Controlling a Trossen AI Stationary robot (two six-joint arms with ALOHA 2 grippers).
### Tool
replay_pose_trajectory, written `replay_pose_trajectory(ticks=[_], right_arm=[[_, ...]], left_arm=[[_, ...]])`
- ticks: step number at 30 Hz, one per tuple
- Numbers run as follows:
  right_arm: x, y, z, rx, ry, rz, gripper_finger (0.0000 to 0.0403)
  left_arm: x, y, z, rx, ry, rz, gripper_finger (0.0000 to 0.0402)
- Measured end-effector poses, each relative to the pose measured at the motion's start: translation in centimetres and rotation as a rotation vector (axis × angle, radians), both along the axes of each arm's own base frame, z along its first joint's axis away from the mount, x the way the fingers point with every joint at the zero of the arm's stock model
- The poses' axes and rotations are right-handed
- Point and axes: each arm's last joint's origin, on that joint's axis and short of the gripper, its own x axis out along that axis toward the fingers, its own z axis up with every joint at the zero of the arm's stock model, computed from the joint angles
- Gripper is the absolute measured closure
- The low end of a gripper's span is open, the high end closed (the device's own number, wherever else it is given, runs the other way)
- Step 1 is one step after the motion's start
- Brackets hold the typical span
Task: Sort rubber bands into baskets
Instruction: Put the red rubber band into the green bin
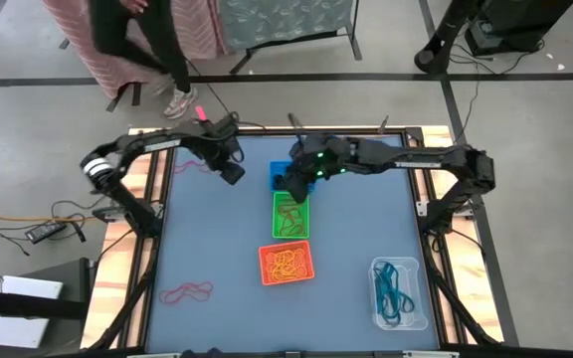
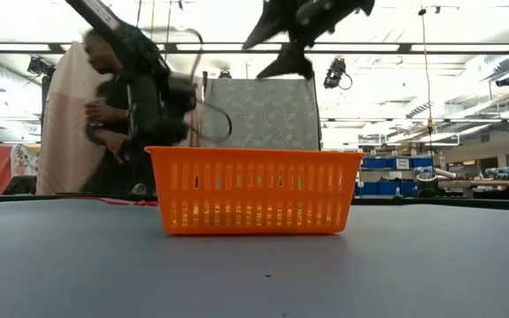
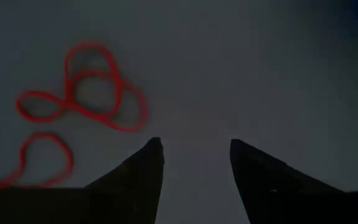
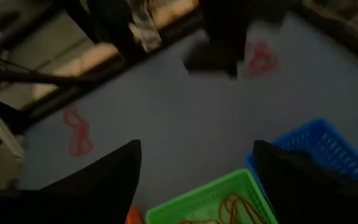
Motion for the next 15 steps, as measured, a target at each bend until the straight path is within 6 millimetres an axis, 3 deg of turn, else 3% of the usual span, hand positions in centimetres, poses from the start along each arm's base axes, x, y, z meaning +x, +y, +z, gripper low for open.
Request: replay_pose_trajectory(ticks=[3,6,15], right_arm=[[-1.4,0.2,2.2,-0.032,-0.057,-0.03,0.0088],[-2.8,0.3,4.0,-0.071,-0.103,-0.079,0.009],[-5.0,0.6,6.4,-0.127,-0.152,-0.162,0.0092]], left_arm=[[0.3,0.4,-2.2,-0.029,0.081,-0.041,0.0214],[0.7,0.9,-3.1,0.008,0.103,-0.041,0.0214],[1.1,1.9,-3.3,0.198,0.172,-0.047,0.0214]])
